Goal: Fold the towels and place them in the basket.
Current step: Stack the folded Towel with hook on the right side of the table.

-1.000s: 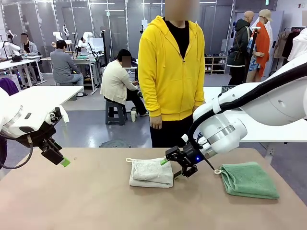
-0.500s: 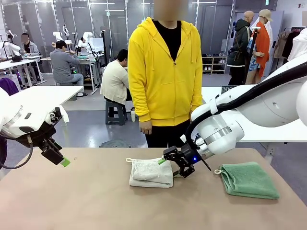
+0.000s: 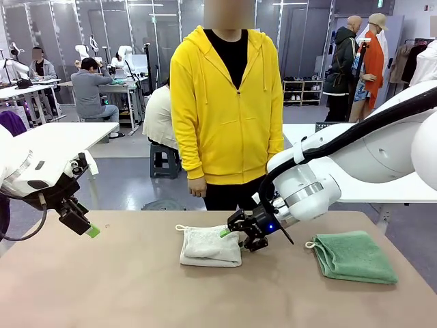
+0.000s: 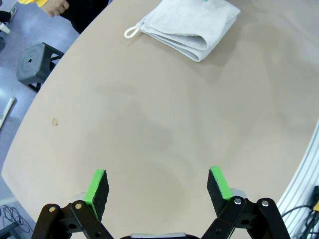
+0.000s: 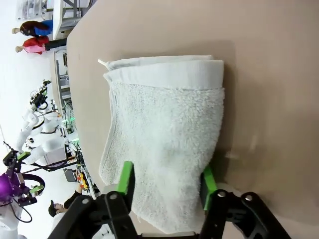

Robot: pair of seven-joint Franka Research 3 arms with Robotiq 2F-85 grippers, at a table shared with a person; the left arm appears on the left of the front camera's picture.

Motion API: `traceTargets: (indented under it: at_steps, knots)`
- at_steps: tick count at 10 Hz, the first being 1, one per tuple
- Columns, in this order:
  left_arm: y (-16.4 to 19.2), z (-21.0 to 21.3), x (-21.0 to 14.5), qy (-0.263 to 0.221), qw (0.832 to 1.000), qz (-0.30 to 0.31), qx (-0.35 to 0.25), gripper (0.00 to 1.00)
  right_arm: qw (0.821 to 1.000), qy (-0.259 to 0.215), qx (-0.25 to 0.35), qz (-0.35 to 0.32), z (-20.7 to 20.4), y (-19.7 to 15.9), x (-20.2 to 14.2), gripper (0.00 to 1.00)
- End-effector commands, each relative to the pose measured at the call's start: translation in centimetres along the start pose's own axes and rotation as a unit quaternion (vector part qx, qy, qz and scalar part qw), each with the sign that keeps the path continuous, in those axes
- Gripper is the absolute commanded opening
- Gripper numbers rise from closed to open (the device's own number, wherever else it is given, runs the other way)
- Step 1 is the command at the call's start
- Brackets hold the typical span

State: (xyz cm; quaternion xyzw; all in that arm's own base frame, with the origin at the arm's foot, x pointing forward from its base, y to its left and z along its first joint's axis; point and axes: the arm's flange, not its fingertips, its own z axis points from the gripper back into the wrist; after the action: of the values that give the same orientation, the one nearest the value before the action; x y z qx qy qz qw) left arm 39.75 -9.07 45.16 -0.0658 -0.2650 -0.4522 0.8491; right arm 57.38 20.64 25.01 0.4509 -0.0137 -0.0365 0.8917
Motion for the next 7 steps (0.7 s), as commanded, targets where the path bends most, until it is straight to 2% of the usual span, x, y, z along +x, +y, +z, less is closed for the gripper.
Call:
traceTargets:
  at_steps: [1,3,7]
  knots:
    - [-0.1,0.1,0.1,0.005,1.000,0.003,0.008,1.00,1.000,-0.009,-0.005,0.005,-0.8,0.1,0.1,0.00]
    - [-0.1,0.1,0.1,0.005,1.000,0.003,0.008,1.00,1.000,-0.010,-0.004,0.001,-0.8,0.1,0.1,0.02]
    - [-0.1,0.1,0.1,0.005,1.000,0.003,0.008,1.00,1.000,-0.013,-0.023,-0.010,-0.8,1.4,-0.6,0.00]
